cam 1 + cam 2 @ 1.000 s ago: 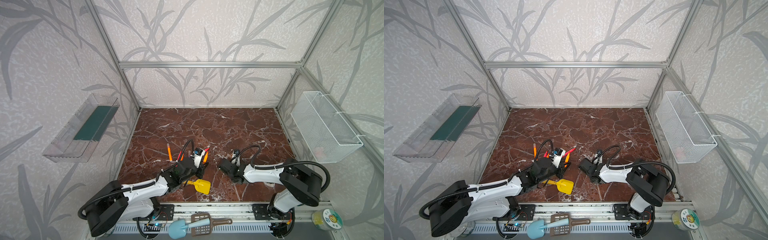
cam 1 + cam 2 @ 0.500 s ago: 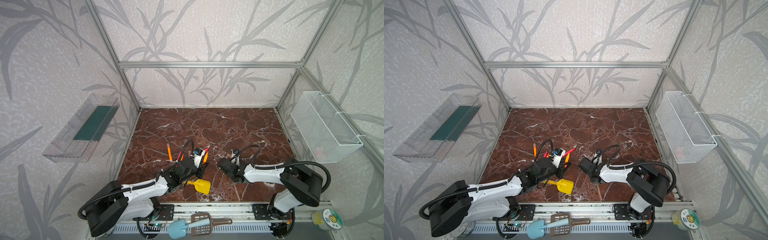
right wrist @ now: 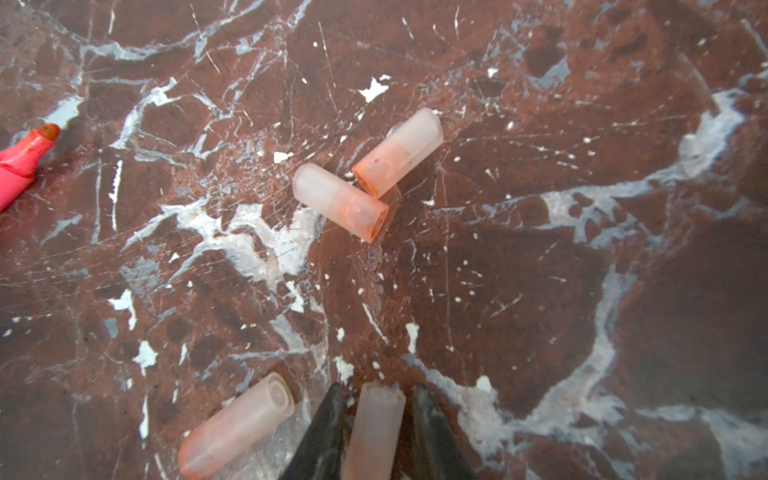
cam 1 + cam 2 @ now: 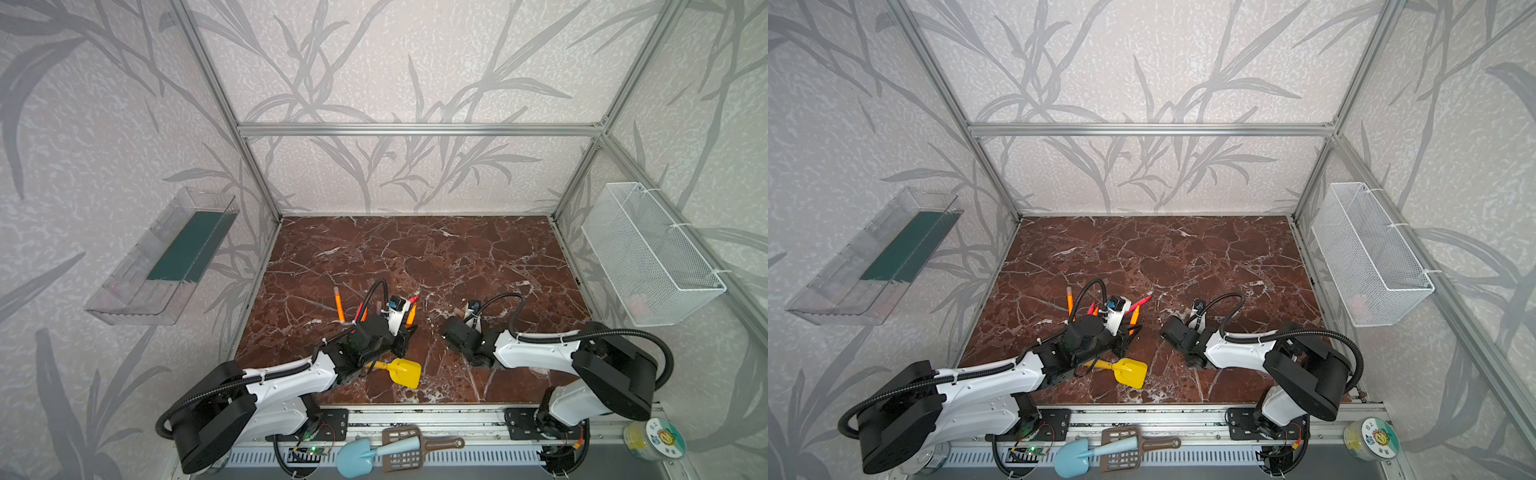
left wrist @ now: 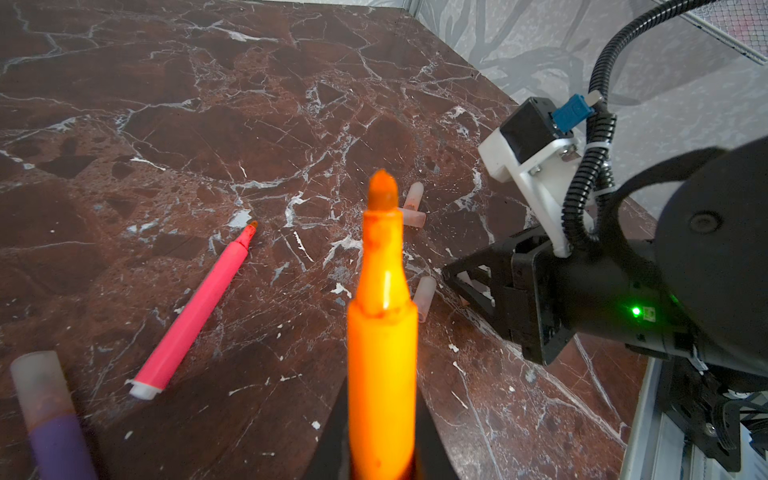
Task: Insert the pens into the pen caps
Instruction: 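Lift the pink cap with the right gripper and carry it above the orange marker tip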
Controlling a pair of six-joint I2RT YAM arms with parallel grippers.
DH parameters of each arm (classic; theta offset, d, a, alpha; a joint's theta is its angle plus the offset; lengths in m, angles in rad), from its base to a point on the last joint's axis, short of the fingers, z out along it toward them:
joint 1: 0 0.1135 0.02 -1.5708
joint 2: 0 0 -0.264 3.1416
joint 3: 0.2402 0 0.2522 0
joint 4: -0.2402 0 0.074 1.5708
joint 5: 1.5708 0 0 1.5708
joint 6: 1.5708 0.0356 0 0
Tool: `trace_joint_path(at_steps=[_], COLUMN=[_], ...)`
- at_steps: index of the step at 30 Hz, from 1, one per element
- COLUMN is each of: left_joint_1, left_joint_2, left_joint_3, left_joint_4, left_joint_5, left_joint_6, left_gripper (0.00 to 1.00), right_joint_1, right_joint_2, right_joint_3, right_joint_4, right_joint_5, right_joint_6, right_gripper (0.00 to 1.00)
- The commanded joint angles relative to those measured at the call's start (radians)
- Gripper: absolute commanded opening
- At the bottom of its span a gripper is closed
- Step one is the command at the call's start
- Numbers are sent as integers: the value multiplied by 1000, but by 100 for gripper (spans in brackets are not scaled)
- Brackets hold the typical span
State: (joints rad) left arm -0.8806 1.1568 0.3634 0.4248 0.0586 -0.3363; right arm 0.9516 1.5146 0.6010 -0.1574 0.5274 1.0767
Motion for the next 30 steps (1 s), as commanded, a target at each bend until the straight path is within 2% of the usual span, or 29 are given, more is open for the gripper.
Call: trace_joint_path(at_steps=[1, 10, 15, 20, 22, 25, 30], left_joint_1=[5, 5, 5, 2, 2, 0, -2], left_joint_2=[-15, -6, 4, 2, -3, -14, -43], left_joint_3=[0, 2, 9, 14, 13, 6, -7], left_joint_4=[4, 9, 12, 23, 35, 48, 63], left_joint_5=[13, 52, 99, 142, 155, 168, 185], left_joint_6=[2, 6, 8, -6, -17, -28, -37], left_gripper=[0, 0, 0, 0, 0, 0, 0], right_joint_1=[-1, -1, -1, -2, 2, 14, 42], right_joint_2=[18, -33, -174, -370, -444, -528, -530], right_joint_3=[-14, -25, -20, -13, -12, -37, -37], right_joint_4=[-34, -38, -90, -82, -32, 135, 376], right_joint_5=[-14, 11, 49, 67, 50, 9, -35], right_joint_6=[17, 7, -22, -102, -155, -251, -353], right_gripper=[27, 8, 4, 1, 0, 0, 0])
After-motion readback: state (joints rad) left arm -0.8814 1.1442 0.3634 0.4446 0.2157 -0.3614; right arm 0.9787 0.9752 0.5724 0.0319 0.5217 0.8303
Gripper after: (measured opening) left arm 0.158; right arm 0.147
